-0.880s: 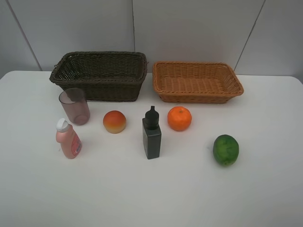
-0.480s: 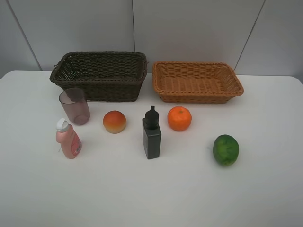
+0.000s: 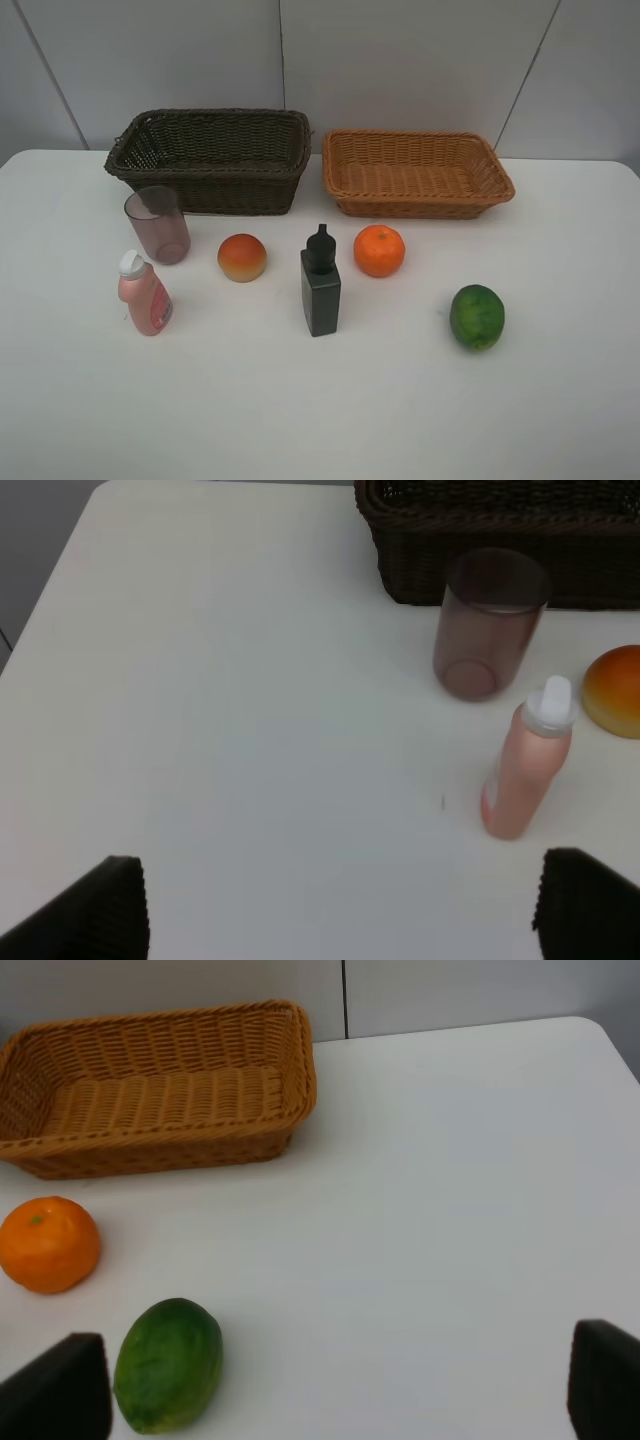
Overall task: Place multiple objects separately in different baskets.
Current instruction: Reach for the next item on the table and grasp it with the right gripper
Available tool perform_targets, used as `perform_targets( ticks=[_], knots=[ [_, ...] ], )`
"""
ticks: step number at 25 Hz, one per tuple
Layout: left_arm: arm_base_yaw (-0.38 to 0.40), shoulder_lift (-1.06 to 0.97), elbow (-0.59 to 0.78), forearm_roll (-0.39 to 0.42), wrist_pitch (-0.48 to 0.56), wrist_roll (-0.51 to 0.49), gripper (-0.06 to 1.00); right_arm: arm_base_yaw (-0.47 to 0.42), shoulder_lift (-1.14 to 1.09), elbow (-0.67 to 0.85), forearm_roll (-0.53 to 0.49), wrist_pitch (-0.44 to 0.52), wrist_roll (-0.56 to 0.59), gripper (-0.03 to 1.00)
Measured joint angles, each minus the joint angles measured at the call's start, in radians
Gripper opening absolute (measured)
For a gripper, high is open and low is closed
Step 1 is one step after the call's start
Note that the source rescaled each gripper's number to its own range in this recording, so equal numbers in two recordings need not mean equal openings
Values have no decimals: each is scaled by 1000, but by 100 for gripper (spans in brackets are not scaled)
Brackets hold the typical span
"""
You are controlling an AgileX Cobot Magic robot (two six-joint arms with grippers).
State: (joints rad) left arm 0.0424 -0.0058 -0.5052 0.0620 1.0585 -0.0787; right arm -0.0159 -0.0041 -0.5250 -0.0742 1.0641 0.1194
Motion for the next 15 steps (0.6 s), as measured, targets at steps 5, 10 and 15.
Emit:
perform_targets(
  ticks=[5,10,15],
  knots=[
    [0,0,0,0,0,0,100,0,0,0,0,0,0,100],
    [0,0,0,0,0,0,100,0,0,0,0,0,0,100],
    [0,0,0,0,0,0,100,0,0,0,0,0,0,100]
  ],
)
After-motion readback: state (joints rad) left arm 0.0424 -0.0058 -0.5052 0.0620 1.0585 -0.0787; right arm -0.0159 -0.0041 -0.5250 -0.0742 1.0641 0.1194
